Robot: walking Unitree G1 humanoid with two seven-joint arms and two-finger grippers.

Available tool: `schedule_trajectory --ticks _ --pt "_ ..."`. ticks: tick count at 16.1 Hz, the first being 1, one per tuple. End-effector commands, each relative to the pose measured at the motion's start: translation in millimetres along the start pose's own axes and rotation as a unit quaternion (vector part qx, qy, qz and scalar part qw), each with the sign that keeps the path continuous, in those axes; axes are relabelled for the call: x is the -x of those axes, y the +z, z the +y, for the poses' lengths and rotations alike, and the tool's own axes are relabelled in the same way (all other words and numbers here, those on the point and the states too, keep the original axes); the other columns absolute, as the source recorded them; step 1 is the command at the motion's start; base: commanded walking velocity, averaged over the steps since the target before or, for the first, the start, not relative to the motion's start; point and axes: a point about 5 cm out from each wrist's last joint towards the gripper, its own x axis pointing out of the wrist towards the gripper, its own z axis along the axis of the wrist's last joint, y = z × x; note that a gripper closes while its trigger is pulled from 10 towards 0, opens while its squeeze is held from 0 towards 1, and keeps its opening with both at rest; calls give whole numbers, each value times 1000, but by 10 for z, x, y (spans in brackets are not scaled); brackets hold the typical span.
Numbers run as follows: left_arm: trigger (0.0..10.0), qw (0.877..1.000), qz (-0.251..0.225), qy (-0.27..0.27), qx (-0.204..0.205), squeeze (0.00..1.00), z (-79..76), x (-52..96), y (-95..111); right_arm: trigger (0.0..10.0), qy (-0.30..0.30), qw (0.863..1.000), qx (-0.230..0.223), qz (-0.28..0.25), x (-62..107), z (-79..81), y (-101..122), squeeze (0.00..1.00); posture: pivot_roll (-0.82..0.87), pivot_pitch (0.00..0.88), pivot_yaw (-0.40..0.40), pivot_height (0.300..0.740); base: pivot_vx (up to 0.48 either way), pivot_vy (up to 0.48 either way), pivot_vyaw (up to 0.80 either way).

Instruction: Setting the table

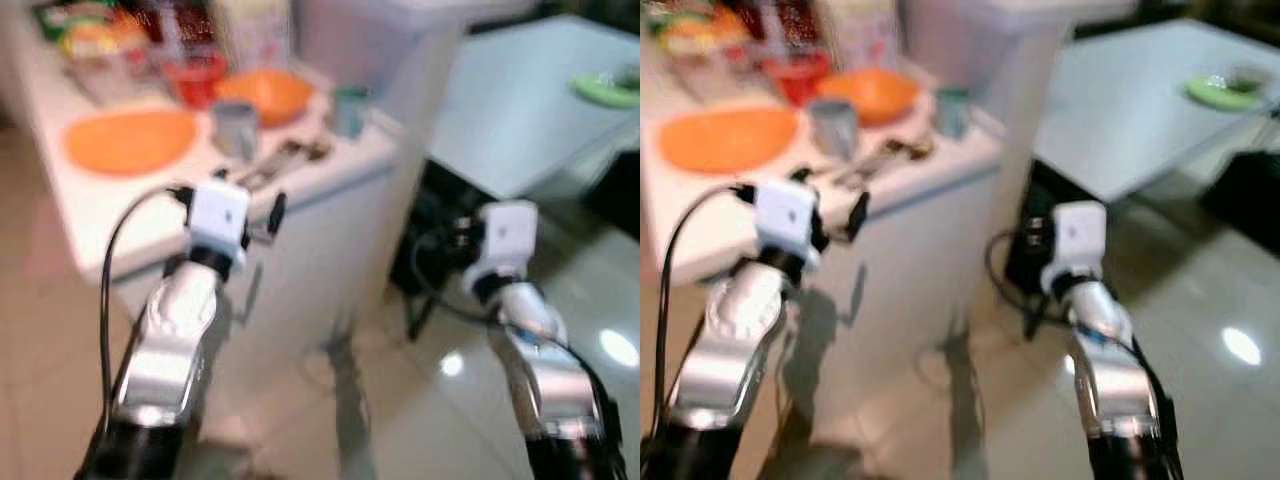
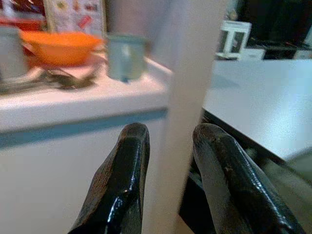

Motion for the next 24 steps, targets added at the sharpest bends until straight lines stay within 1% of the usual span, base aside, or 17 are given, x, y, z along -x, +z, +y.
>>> schedule_trajectory --ticks 1,3,6,10,14,16,19,20,21,22,23,24 --pt "10000 1000 1 9 -4 0 74 11 2 10000 7 1000 -15 -10 -25 49 45 0 70 0 -40 740 341 0 0" --pt "10000 1000 2 5 -3 0 66 16 0 10000 7 1000 -11 -10 -14 44 39 0 70 0 -38 740 347 0 0" --pt "10000 1000 2 0 -3 0 57 19 0 10000 8 1000 -28 -5 4 57 15 0 72 0 -37 740 349 0 0" --pt "10000 1000 3 -9 -3 0 53 26 -1 10000 10 1000 -27 -5 37 60 6 0 69 0 -35 740 349 0 -739" --pt "10000 1000 3 -26 -1 0 7 9 -1 10000 5 1000 -27 -3 67 39 -6 0 64 0 -27 740 349 0 0" --pt "10000 999 5 -47 1 0 -37 12 -3 10000 1 1000 -26 0 93 27 -24 0 63 0 -24 740 349 0 0" --pt "10000 998 5 -63 7 0 -78 17 -2 10000 -1 1000 -26 1 103 15 -31 0 62 0 -24 740 349 0 0" --pt "10000 997 2 -72 15 0 -98 20 14 10000 -2 1000 -26 1 109 8 -29 0 62 0 -23 740 349 0 0" --pt "10000 993 -11 -108 34 0 -160 58 65 10000 -2 1000 -26 0 123 1 -25 0 62 0 -23 740 319 0 0" --pt "10000 991 -20 -127 48 0 -191 88 94 10000 1 1000 -27 -1 127 3 -25 0 62 0 -23 740 0 0 0" --pt "10000 983 -26 -171 59 0 -256 160 132 10000 9 999 -32 -2 141 11 -21 0 60 0 -24 740 0 0 0" --pt "10000 980 -22 -192 57 0 -285 185 122 10000 22 999 -40 -2 148 27 -22 0 60 0 -24 740 0 0 0"
